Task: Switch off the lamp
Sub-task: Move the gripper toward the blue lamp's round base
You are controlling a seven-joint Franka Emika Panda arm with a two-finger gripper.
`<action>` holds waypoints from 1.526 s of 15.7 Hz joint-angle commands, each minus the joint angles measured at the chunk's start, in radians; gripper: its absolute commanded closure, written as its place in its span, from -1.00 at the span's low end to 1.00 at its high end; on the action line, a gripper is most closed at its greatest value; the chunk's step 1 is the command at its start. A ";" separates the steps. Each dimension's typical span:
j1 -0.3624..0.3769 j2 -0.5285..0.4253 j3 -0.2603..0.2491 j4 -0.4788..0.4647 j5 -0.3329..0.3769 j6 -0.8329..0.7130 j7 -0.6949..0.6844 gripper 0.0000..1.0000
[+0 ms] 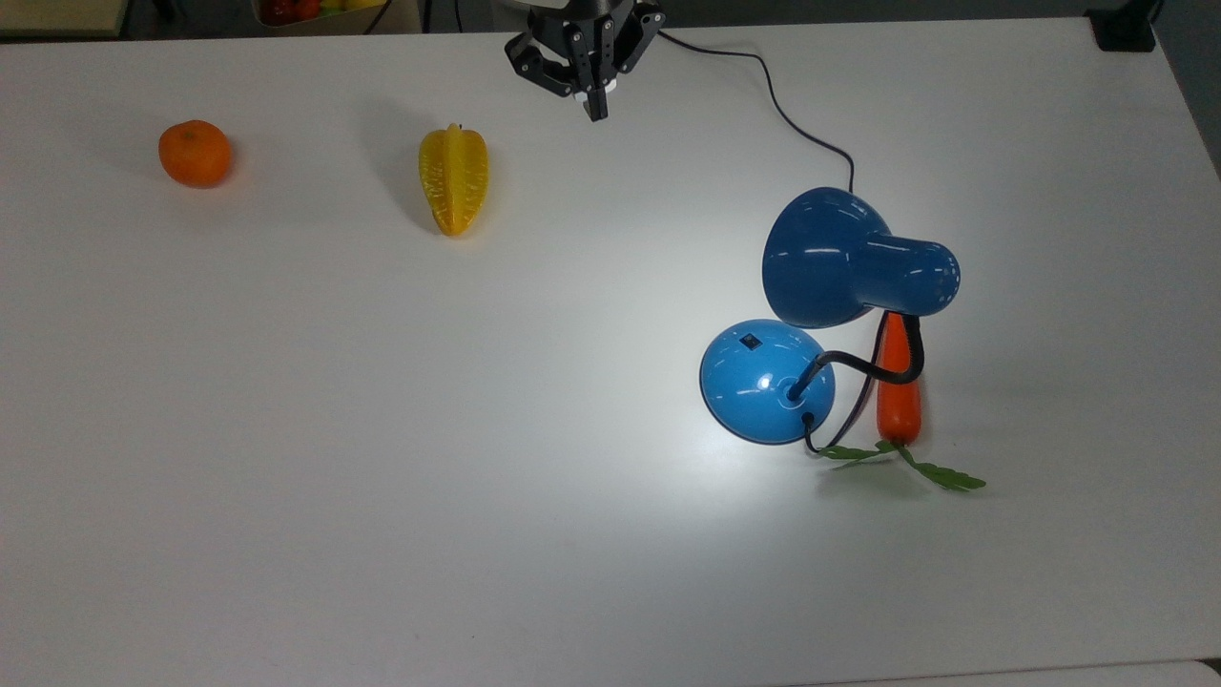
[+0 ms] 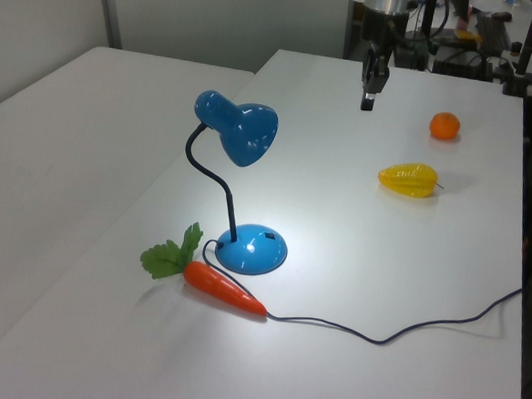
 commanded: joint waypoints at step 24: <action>0.081 0.305 0.114 -0.100 0.002 0.658 0.053 1.00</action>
